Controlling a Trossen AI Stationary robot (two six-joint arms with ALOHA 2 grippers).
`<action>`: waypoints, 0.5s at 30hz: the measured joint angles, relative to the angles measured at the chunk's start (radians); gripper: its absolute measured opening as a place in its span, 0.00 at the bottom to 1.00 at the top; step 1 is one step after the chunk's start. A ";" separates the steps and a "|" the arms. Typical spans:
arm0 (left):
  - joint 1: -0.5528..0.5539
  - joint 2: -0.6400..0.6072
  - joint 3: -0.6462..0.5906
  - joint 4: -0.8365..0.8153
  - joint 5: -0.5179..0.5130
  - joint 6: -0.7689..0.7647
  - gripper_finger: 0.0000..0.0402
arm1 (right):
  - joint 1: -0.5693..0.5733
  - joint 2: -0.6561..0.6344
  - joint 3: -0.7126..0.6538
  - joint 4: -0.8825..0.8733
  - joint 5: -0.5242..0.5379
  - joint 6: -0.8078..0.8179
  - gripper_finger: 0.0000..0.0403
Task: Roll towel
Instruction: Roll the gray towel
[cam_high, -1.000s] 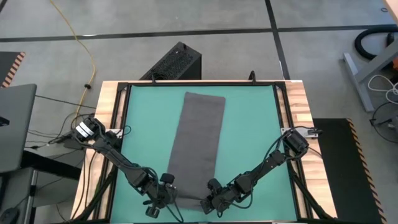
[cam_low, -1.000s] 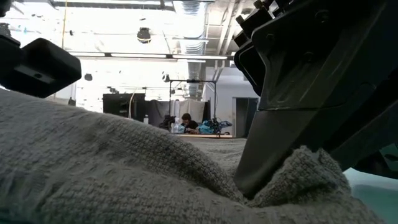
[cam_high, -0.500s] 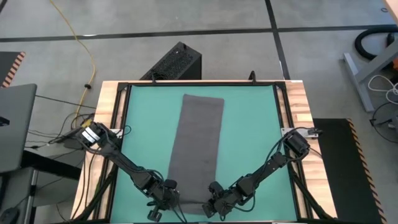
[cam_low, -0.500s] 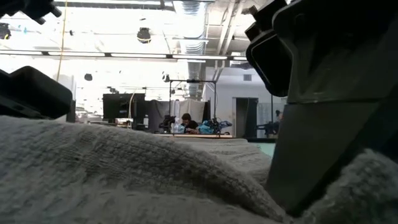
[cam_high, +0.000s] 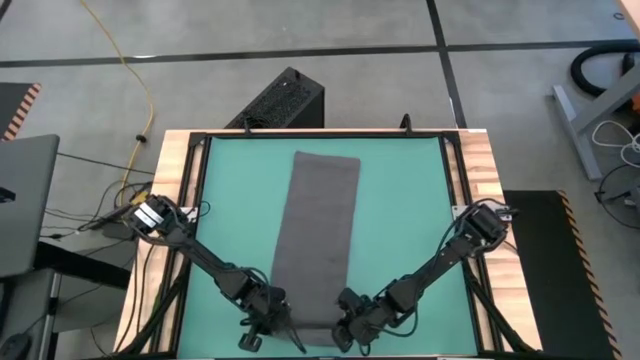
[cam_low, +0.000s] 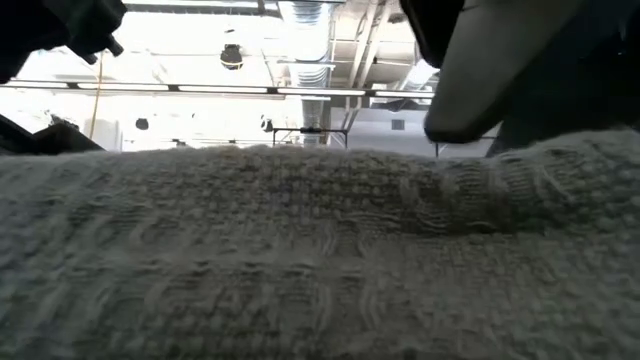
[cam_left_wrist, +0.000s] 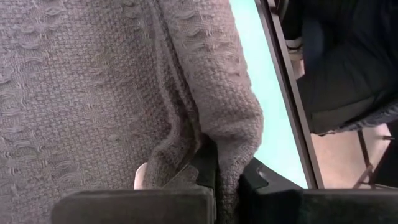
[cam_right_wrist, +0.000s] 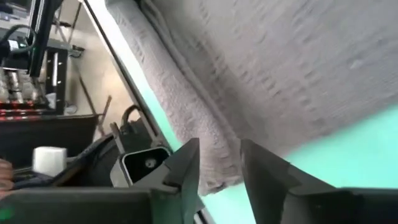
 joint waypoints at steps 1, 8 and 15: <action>0.006 0.000 0.000 0.002 0.008 0.005 0.00 | 0.003 -0.009 0.000 -0.018 0.018 -0.019 0.37; 0.057 0.002 -0.002 -0.003 0.073 0.003 0.00 | 0.056 -0.044 0.001 0.055 0.207 -0.281 0.41; 0.090 0.004 -0.004 -0.007 0.150 -0.031 0.00 | 0.085 -0.007 0.005 0.224 0.242 -0.527 0.35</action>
